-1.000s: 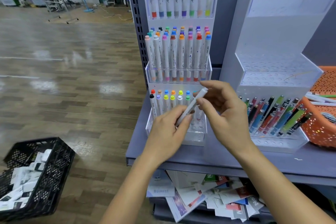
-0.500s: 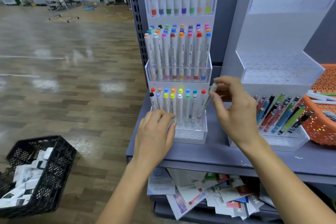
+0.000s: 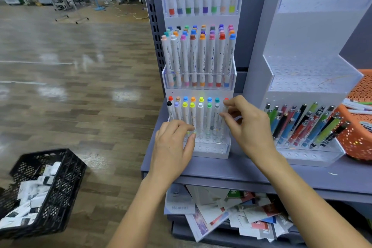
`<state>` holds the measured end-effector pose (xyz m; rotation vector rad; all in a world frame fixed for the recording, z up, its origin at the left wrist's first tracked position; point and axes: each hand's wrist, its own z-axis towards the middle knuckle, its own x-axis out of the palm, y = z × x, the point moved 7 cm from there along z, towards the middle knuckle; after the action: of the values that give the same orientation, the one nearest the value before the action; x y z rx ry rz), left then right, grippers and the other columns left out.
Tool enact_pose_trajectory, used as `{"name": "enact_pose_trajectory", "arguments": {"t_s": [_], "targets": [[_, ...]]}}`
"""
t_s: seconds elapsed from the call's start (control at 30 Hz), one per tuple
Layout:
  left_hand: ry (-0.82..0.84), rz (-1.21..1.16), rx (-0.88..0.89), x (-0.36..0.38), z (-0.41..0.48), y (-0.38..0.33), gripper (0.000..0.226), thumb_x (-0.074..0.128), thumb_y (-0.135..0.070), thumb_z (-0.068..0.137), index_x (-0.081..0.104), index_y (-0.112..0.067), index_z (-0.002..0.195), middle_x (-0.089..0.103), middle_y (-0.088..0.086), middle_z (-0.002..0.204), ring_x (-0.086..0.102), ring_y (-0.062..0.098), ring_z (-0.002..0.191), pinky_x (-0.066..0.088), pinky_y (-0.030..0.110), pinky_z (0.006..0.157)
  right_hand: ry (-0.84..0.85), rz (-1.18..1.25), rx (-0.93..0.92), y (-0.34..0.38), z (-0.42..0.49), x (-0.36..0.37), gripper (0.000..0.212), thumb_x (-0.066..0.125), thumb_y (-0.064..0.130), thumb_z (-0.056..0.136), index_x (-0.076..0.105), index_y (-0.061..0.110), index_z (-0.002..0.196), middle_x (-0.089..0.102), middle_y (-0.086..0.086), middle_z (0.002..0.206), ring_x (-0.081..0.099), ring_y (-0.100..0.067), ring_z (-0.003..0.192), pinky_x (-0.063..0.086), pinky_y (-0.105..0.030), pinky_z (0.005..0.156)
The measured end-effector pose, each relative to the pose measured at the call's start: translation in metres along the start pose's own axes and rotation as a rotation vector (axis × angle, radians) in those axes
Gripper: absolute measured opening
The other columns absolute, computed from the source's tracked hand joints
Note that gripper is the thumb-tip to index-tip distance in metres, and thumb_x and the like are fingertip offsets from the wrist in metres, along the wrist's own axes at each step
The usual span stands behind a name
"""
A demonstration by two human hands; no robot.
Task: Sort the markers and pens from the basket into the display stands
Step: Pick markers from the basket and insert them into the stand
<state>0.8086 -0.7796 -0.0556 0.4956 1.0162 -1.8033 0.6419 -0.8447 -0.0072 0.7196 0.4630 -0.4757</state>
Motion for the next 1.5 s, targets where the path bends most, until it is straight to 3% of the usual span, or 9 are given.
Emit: {"name": "enact_pose_trajectory", "arguments": {"t_s": [0.27, 0.37, 0.5, 0.6, 0.8, 1.0, 1.13, 1.37, 1.5], "targets": [[-0.057, -0.091, -0.070, -0.007, 0.000, -0.002, 0.026, 0.049, -0.028, 0.090, 0.069, -0.013, 0.096, 0.064, -0.003, 0.094, 0.055, 0.014, 0.089, 0.034, 0.010, 0.083, 0.000, 0.194, 0.119, -0.002, -0.027, 0.002, 0.050, 0.064, 0.006, 0.085, 0.048, 0.022, 0.130, 0.059, 0.000, 0.097, 0.058, -0.009, 0.084, 0.048, -0.015, 0.074], [-0.150, -0.231, -0.173, -0.019, 0.001, -0.008, 0.024, 0.048, -0.027, 0.090, 0.068, -0.015, 0.096, 0.064, -0.007, 0.092, 0.057, 0.009, 0.087, 0.038, 0.008, 0.080, -0.044, 0.381, 0.264, -0.002, -0.039, -0.010, 0.036, 0.060, 0.010, 0.090, 0.050, 0.026, 0.121, 0.062, 0.006, 0.100, 0.061, -0.004, 0.092, 0.048, -0.014, 0.080], [-0.172, -0.446, -0.325, -0.019, 0.001, -0.022, 0.015, 0.054, -0.019, 0.094, 0.067, -0.025, 0.098, 0.067, -0.010, 0.093, 0.061, 0.001, 0.087, 0.043, 0.007, 0.077, -0.145, 0.681, 0.476, -0.010, -0.054, -0.038, 0.016, 0.051, 0.019, 0.095, 0.060, 0.025, 0.108, 0.069, 0.005, 0.099, 0.065, -0.011, 0.098, 0.053, -0.025, 0.080], [-0.123, -0.628, -0.425, -0.009, 0.000, -0.037, 0.016, 0.048, -0.033, 0.092, 0.063, -0.038, 0.096, 0.069, -0.017, 0.087, 0.064, 0.003, 0.086, 0.048, 0.014, 0.076, -0.263, 0.727, 0.530, -0.018, -0.065, -0.069, 0.018, 0.045, 0.022, 0.098, 0.063, 0.020, 0.104, 0.071, 0.000, 0.097, 0.068, -0.015, 0.093, 0.055, -0.024, 0.076], [-0.037, -0.683, -0.375, 0.015, 0.000, -0.085, 0.033, 0.033, -0.052, 0.090, 0.064, -0.040, 0.096, 0.069, -0.017, 0.088, 0.065, 0.004, 0.084, 0.052, 0.032, 0.080, -0.418, 0.589, 0.610, -0.052, -0.098, -0.136, 0.023, 0.041, 0.027, 0.099, 0.063, 0.026, 0.101, 0.071, 0.002, 0.101, 0.067, -0.016, 0.098, 0.055, -0.026, 0.080], [0.017, -0.677, -0.297, 0.043, 0.004, -0.152, 0.034, 0.033, -0.050, 0.092, 0.063, -0.039, 0.099, 0.068, -0.019, 0.090, 0.064, 0.001, 0.087, 0.051, 0.022, 0.077, -0.443, 0.373, 0.611, -0.090, -0.123, -0.202, 0.023, 0.042, 0.040, 0.095, 0.063, 0.035, 0.104, 0.068, 0.013, 0.106, 0.064, -0.007, 0.101, 0.052, -0.023, 0.084], [0.059, -0.681, -0.254, 0.069, 0.010, -0.201, 0.035, 0.034, -0.049, 0.093, 0.065, -0.035, 0.102, 0.068, -0.018, 0.093, 0.064, 0.002, 0.091, 0.051, 0.024, 0.078, -0.403, 0.199, 0.603, -0.117, -0.130, -0.245, 0.027, 0.038, 0.050, 0.088, 0.058, 0.044, 0.105, 0.064, 0.031, 0.099, 0.059, 0.005, 0.082, 0.043, -0.005, 0.071], [0.171, -0.522, -0.057, 0.114, 0.028, -0.291, 0.025, 0.049, -0.030, 0.091, 0.066, -0.023, 0.108, 0.066, -0.014, 0.103, 0.059, -0.004, 0.095, 0.043, 0.009, 0.081, -0.271, -0.129, 0.398, -0.167, -0.118, -0.299, 0.039, 0.040, 0.037, 0.093, 0.062, 0.013, 0.115, 0.059, 0.009, 0.106, 0.053, -0.012, 0.103, 0.030, -0.004, 0.090], [0.269, -0.365, 0.029, 0.141, 0.052, -0.329, 0.028, 0.055, -0.027, 0.090, 0.065, -0.017, 0.114, 0.065, -0.003, 0.107, 0.061, 0.012, 0.097, 0.048, 0.030, 0.087, -0.146, -0.218, 0.277, -0.197, -0.094, -0.308, 0.037, 0.043, 0.033, 0.094, 0.064, 0.008, 0.112, 0.065, -0.004, 0.106, 0.053, -0.022, 0.100, 0.032, -0.019, 0.087]]}}
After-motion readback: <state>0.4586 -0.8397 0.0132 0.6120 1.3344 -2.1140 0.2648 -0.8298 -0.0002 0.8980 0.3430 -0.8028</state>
